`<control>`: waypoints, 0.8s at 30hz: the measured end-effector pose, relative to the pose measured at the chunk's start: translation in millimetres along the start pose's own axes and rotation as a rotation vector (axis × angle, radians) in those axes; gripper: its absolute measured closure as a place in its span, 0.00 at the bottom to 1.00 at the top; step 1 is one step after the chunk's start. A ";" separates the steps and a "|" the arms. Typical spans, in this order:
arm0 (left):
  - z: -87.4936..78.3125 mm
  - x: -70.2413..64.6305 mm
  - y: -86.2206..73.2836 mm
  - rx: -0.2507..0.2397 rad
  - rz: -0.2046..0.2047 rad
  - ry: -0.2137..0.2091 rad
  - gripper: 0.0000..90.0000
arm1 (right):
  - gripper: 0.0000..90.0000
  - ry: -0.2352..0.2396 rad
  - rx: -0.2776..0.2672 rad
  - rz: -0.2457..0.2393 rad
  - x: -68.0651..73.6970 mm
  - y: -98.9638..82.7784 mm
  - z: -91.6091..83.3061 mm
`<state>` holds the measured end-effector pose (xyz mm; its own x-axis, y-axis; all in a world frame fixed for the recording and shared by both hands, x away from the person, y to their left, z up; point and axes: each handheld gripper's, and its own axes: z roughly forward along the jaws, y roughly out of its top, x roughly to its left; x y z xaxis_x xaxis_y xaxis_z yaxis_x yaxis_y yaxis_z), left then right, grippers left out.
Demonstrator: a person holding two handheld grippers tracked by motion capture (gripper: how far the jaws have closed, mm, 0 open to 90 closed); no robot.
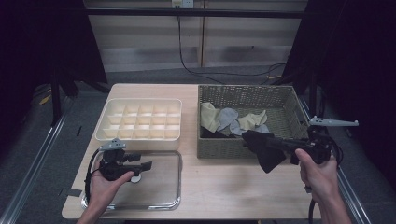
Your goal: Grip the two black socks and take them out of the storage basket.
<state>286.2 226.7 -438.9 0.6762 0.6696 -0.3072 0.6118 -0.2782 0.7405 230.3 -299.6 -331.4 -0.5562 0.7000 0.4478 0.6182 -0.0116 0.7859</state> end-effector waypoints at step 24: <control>19.9 -22.8 15.4 0.033 0.070 -0.036 0.38 | 0.94 0.045 0.120 0.060 -9.1 -82.0 26.6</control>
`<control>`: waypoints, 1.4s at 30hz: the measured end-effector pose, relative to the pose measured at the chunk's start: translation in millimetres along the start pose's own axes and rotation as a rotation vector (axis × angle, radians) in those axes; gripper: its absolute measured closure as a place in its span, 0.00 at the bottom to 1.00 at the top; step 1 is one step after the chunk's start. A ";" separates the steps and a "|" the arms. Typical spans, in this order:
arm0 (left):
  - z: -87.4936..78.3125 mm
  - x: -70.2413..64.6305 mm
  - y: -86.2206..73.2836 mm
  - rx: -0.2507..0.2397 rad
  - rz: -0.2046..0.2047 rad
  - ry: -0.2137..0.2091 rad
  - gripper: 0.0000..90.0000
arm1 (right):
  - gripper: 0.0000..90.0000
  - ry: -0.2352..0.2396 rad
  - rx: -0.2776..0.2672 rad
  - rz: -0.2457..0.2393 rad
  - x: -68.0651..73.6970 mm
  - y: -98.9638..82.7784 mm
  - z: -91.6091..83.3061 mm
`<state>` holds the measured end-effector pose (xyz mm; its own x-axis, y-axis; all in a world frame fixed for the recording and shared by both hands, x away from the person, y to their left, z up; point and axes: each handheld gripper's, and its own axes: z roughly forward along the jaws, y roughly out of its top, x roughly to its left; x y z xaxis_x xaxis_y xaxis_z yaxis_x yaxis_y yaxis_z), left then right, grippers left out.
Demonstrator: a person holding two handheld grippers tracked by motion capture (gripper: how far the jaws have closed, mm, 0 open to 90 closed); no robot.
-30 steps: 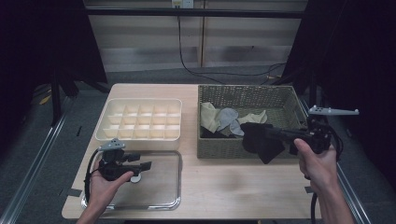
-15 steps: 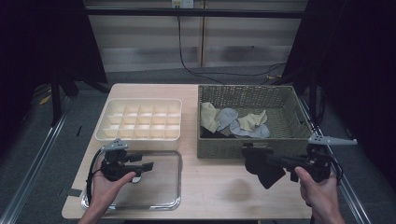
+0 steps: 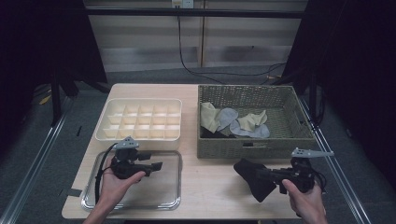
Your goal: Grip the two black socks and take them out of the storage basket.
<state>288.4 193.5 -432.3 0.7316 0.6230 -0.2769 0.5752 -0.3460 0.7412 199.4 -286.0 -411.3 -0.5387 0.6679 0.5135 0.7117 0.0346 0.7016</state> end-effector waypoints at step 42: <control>32.0 -30.0 21.3 0.009 0.079 -0.076 0.48 | 0.91 0.019 0.216 -0.079 -14.1 0.2 99.9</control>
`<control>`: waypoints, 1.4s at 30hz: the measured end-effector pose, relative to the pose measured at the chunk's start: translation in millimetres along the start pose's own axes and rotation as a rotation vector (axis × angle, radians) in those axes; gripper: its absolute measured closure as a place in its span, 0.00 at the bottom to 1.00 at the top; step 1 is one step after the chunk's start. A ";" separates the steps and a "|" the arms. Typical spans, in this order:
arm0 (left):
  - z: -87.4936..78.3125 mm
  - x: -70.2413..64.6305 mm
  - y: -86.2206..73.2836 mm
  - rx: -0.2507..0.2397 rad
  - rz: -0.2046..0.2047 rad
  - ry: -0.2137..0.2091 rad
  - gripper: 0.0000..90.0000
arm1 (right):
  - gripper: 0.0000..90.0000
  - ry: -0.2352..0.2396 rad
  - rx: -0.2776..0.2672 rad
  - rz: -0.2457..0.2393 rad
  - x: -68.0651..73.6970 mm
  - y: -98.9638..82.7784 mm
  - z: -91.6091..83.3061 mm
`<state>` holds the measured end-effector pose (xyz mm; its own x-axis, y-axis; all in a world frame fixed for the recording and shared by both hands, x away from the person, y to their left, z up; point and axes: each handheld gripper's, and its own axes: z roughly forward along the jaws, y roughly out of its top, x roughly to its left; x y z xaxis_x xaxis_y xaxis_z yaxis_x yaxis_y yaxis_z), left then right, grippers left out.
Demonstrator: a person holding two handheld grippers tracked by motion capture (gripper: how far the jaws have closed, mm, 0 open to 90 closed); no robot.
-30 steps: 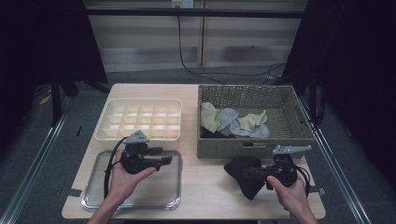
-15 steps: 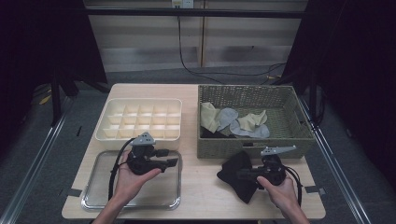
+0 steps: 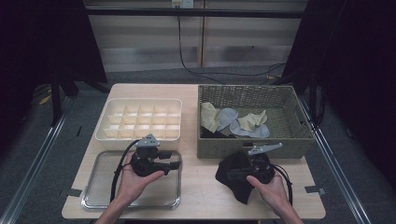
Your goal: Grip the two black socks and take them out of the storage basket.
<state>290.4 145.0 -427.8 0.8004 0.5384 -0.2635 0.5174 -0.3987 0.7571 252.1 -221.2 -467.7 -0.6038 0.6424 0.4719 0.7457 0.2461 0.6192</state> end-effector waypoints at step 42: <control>29.7 -28.2 2.8 0.062 0.056 -0.104 0.59 | 0.97 -0.009 0.010 0.034 -8.4 -29.7 -17.8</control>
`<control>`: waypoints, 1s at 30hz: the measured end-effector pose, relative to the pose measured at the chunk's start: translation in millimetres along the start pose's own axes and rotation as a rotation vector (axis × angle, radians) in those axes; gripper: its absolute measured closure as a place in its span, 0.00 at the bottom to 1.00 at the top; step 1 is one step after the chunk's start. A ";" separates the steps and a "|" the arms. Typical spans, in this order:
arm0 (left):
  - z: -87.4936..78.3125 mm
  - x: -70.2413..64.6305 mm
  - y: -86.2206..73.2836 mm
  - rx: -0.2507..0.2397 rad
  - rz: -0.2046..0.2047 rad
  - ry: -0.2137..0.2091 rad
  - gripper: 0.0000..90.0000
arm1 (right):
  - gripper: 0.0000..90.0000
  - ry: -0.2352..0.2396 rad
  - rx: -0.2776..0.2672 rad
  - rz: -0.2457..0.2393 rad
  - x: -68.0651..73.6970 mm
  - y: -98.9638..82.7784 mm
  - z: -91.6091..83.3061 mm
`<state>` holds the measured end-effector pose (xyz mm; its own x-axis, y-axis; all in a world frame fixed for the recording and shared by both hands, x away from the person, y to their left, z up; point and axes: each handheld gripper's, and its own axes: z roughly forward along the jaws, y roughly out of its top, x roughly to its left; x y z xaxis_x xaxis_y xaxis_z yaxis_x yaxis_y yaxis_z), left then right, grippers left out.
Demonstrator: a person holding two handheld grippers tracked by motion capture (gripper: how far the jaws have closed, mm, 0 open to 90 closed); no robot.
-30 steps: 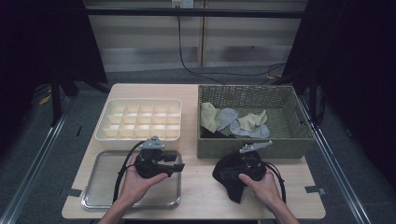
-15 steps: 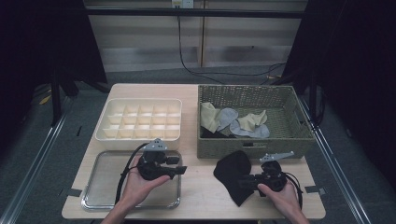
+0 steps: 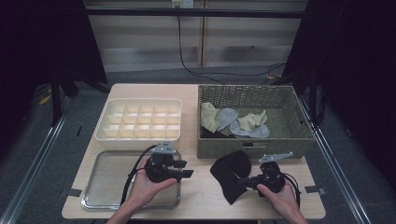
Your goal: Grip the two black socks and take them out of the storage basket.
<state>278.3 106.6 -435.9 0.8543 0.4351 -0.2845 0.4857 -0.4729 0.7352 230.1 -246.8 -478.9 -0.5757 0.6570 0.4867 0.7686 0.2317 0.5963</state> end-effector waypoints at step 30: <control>53.1 -13.5 12.3 0.045 0.048 -0.062 0.37 | 0.97 0.114 -0.070 -0.030 23.7 68.7 35.4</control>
<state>282.5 54.3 -455.7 0.8859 0.3634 -0.2883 0.4506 -0.5266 0.7209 279.2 -189.9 -449.0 -0.6292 0.5637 0.5352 0.7314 0.1965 0.6530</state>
